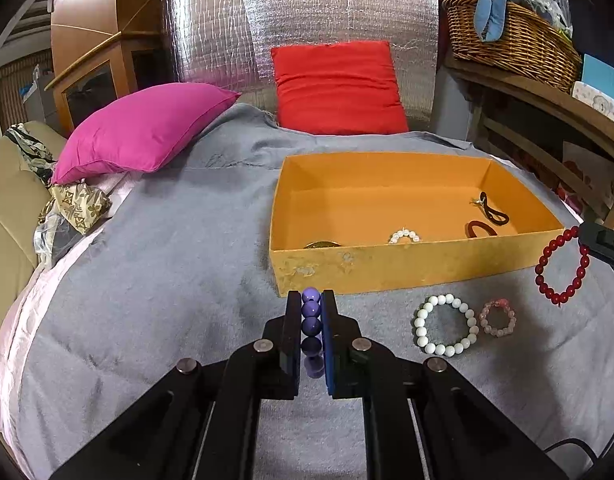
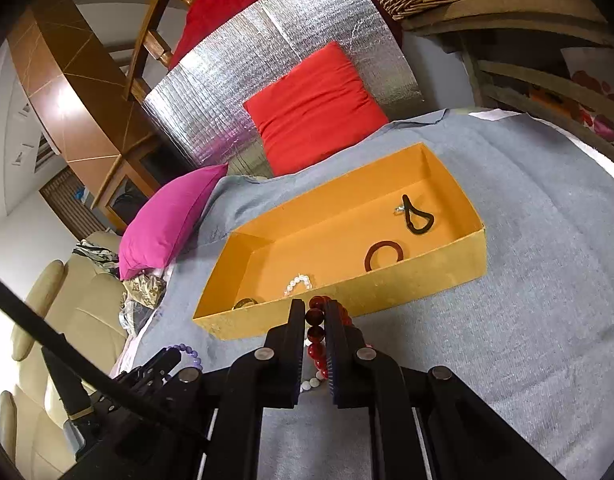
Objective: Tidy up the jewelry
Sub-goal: 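Carry the purple bracelet toward the orange box with the left tool while the right carries the red bracelet, then lower the purple bracelet into the box and open the left tool while the right drops the red bracelet, then withdraw both tools from the box back toward the white and pink-white bracelets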
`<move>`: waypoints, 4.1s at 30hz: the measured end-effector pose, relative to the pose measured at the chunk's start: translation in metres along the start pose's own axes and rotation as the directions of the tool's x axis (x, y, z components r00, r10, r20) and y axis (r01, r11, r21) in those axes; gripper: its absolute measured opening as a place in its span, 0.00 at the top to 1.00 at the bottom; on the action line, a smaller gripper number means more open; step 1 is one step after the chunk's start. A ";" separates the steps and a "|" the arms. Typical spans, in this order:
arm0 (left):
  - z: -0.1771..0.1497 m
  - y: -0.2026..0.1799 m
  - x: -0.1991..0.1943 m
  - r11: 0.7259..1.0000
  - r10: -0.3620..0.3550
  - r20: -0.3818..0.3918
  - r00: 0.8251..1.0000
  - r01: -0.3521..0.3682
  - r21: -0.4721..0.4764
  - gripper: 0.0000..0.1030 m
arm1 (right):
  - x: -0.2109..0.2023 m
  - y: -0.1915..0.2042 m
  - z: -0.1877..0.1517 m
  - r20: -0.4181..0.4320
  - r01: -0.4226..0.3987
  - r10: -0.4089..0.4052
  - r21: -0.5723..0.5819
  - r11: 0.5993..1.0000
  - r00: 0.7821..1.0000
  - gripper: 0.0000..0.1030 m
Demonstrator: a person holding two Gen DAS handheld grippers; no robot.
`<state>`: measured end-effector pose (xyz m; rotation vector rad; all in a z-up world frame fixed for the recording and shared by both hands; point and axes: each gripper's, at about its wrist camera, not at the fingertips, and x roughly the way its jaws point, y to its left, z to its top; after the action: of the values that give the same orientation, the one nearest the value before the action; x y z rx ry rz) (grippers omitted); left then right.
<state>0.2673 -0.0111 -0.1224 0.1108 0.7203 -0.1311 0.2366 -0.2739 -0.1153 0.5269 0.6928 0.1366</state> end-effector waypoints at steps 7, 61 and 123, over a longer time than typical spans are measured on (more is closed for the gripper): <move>0.003 -0.005 0.002 1.000 -0.018 -0.003 1.000 0.018 0.001 0.91 | 0.003 0.001 0.008 0.003 -0.013 0.013 0.017 1.000 1.000 0.90; 0.115 -0.057 0.173 0.980 0.054 -0.246 0.968 -0.004 0.200 0.91 | 0.185 -0.017 0.094 -0.167 0.029 -0.010 0.110 0.994 0.986 0.89; -0.003 0.005 -0.018 0.996 0.077 -0.028 0.997 -0.075 0.049 0.37 | 0.026 -0.030 -0.020 -0.184 0.168 -0.159 0.034 0.985 0.970 0.47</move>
<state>0.2524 -0.0047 -0.1125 0.1863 0.7416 -0.0741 0.2424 -0.2840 -0.1590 0.5066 0.9154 0.0123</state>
